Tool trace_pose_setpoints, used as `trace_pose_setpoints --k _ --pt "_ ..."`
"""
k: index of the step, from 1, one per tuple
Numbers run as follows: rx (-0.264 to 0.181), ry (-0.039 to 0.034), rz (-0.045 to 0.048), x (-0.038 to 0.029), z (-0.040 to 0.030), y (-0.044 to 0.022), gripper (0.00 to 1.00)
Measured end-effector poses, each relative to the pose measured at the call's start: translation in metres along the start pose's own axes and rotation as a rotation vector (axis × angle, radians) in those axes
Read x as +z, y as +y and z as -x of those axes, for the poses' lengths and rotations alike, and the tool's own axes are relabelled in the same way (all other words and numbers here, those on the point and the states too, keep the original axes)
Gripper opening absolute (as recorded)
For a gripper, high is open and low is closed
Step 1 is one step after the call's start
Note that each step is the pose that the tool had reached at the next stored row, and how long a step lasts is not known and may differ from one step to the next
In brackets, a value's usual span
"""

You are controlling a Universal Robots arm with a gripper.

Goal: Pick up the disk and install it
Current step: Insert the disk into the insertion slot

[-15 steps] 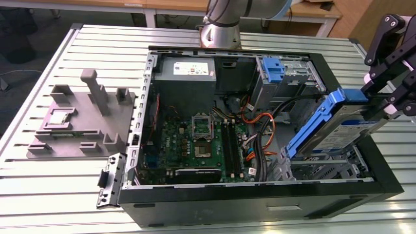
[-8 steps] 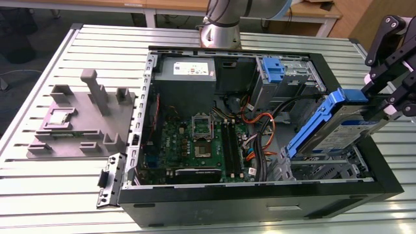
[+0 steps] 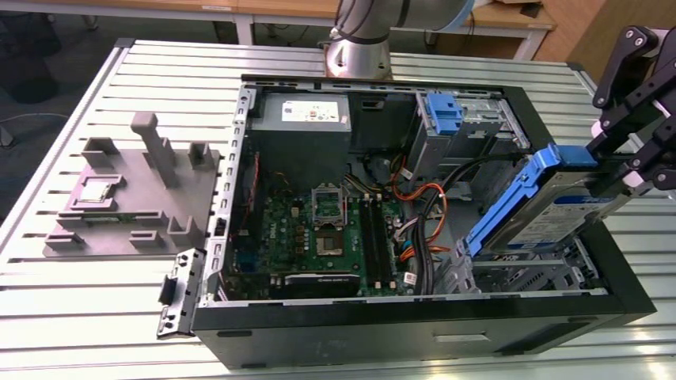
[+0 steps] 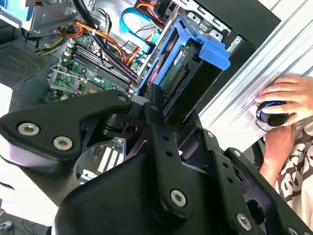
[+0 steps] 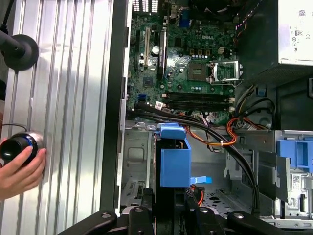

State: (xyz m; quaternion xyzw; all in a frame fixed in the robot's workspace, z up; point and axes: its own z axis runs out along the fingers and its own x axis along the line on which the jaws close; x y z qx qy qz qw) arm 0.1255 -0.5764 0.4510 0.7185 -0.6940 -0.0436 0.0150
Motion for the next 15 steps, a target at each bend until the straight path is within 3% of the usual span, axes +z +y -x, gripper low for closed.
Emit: trace_pose_setpoints --k 15 --pt "0.015 -0.0013 -0.001 0.003 -0.0002 -0.0015 0.35"
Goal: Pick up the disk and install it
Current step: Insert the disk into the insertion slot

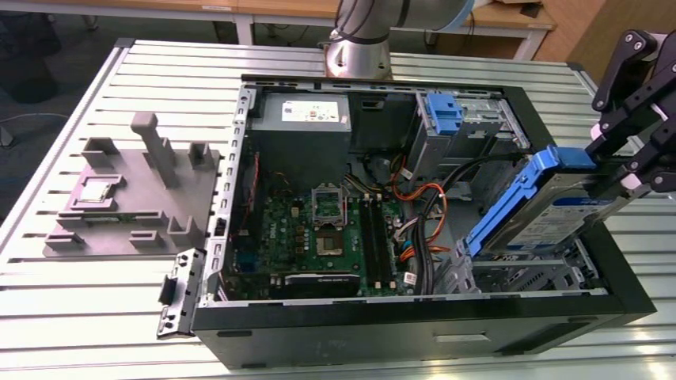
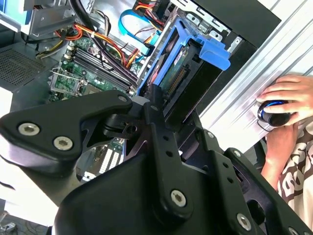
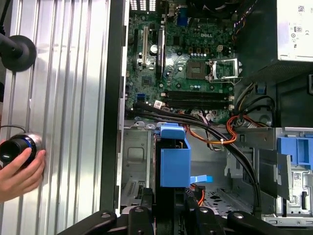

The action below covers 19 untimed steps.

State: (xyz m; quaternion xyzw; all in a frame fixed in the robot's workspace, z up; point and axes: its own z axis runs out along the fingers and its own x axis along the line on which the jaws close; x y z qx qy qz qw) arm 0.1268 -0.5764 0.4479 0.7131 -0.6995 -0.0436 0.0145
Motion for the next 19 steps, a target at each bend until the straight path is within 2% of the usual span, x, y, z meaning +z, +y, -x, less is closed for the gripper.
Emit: trace_pose_setpoints --k 15,19 --pt "0.0 -0.0001 -0.0001 0.0003 0.0 0.0015 0.35" --pt "0.0 0.0 -0.0004 0.0028 -0.0001 0.0014 0.35"
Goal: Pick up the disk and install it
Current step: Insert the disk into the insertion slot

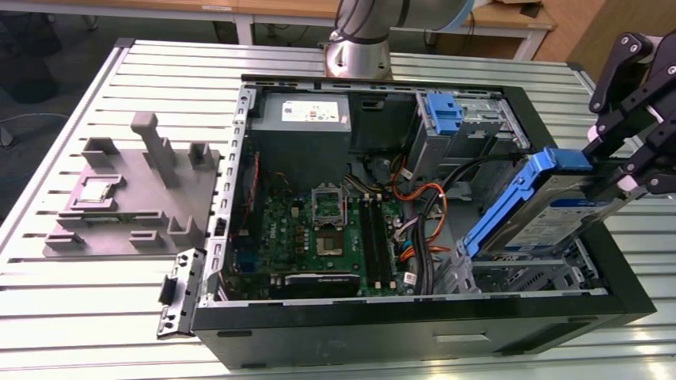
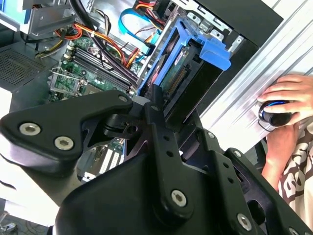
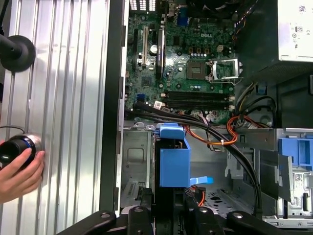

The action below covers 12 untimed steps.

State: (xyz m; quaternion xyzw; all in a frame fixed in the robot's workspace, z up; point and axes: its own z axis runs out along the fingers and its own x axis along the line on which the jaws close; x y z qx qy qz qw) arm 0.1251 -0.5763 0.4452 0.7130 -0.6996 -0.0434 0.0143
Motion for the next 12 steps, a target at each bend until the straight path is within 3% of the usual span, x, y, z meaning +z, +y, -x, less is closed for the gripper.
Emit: trace_pose_setpoints --k 6,12 --pt "0.0 0.0 -0.0019 0.0067 -0.0003 -0.0005 0.35" --pt "0.0 0.0 -0.002 0.0072 -0.0003 -0.0006 0.35"
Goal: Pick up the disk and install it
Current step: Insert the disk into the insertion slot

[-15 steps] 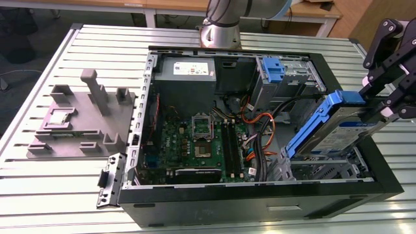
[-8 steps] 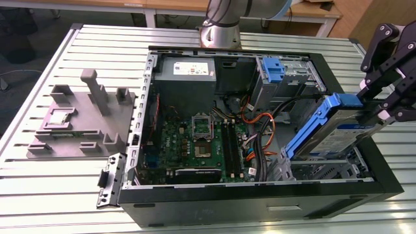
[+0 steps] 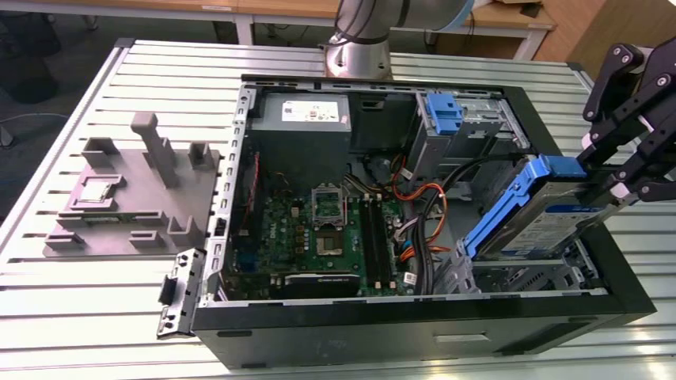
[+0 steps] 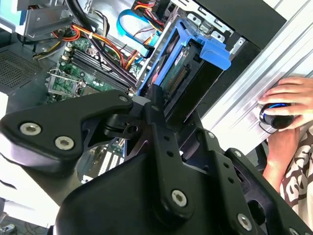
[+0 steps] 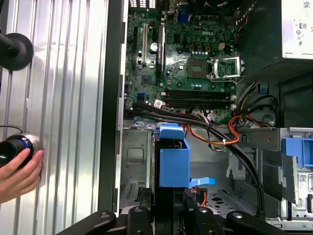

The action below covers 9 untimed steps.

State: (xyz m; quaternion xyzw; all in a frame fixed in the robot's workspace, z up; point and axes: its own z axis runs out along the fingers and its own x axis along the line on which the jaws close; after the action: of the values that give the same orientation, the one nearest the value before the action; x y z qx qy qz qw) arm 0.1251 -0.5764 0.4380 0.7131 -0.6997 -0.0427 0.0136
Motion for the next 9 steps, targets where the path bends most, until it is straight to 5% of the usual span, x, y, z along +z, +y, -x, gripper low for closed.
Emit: trace_pose_setpoints --k 9 --pt "-0.001 -0.0044 -0.007 0.0045 -0.0002 -0.0001 0.35"
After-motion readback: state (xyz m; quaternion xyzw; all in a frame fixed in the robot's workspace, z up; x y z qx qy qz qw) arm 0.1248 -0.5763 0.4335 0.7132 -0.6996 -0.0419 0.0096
